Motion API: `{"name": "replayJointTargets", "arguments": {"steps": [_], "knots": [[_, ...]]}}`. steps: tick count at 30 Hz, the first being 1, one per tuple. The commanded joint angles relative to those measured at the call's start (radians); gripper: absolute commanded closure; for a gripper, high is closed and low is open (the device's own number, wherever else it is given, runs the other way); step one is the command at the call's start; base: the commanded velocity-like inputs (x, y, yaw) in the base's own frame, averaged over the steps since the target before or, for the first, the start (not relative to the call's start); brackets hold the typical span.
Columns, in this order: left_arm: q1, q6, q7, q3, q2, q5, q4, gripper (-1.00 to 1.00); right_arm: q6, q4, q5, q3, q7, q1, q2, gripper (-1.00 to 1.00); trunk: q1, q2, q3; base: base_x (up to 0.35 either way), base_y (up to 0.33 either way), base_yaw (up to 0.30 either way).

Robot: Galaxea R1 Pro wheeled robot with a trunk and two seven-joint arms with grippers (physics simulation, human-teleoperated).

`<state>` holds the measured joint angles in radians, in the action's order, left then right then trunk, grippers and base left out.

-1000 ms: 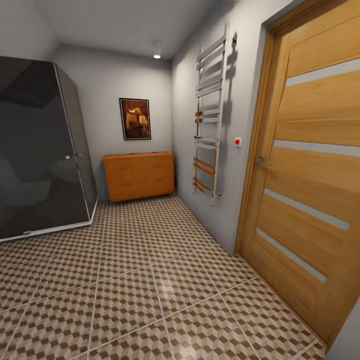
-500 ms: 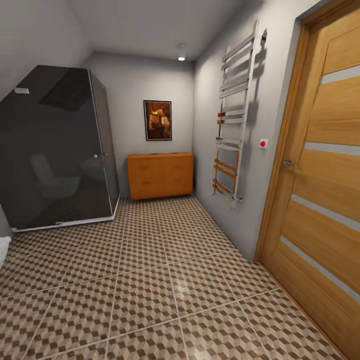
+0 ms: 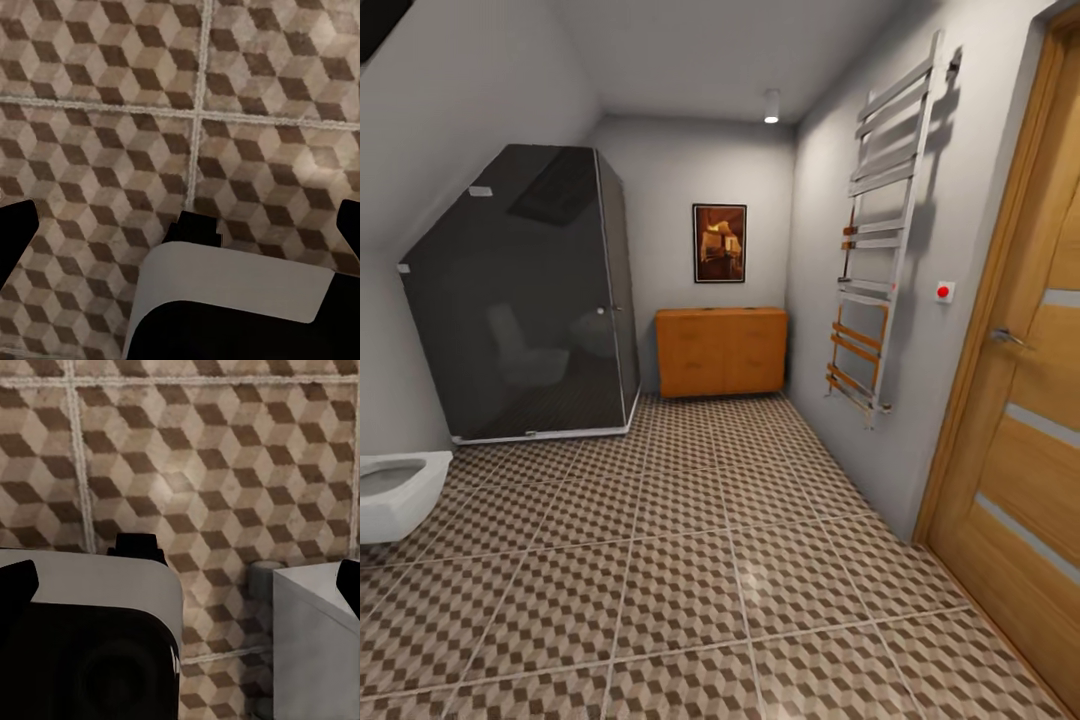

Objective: Take the four mousetraps from the cabinet in the bathroom and place them on the bathroom floor. Make sure all four end up on the same floor surface, and ensure that at least two of them are either under or directly next to the same bathroom sink.

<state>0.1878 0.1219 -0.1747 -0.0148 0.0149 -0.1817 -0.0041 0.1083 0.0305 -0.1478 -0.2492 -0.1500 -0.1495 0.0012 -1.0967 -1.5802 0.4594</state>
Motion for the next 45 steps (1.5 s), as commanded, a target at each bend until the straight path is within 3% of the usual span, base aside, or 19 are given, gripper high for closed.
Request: {"name": "replayJointTargets", "arguments": {"steps": [1,21,45], "knots": [[0.001,0.004,-0.002,-0.002,0.000,-0.008,0.001,-1.00,0.007,0.003,-0.010,-0.009,0.000,-0.001,0.000,-1.00,0.000,-0.001,0.001,0.000,0.000,0.271],[0.001,0.002,-0.002,-0.002,0.000,-0.008,0.001,-1.00,0.006,0.003,-0.010,-0.009,0.000,-0.001,0.000,-1.00,0.000,-0.001,-0.006,0.069,0.000,0.256],[0.001,-0.002,-0.002,-0.002,0.000,-0.007,0.001,-1.00,0.005,0.003,-0.009,-0.009,0.004,-0.001,-0.001,-1.00,0.000,-0.001,-0.007,0.315,0.000,0.021]]}}
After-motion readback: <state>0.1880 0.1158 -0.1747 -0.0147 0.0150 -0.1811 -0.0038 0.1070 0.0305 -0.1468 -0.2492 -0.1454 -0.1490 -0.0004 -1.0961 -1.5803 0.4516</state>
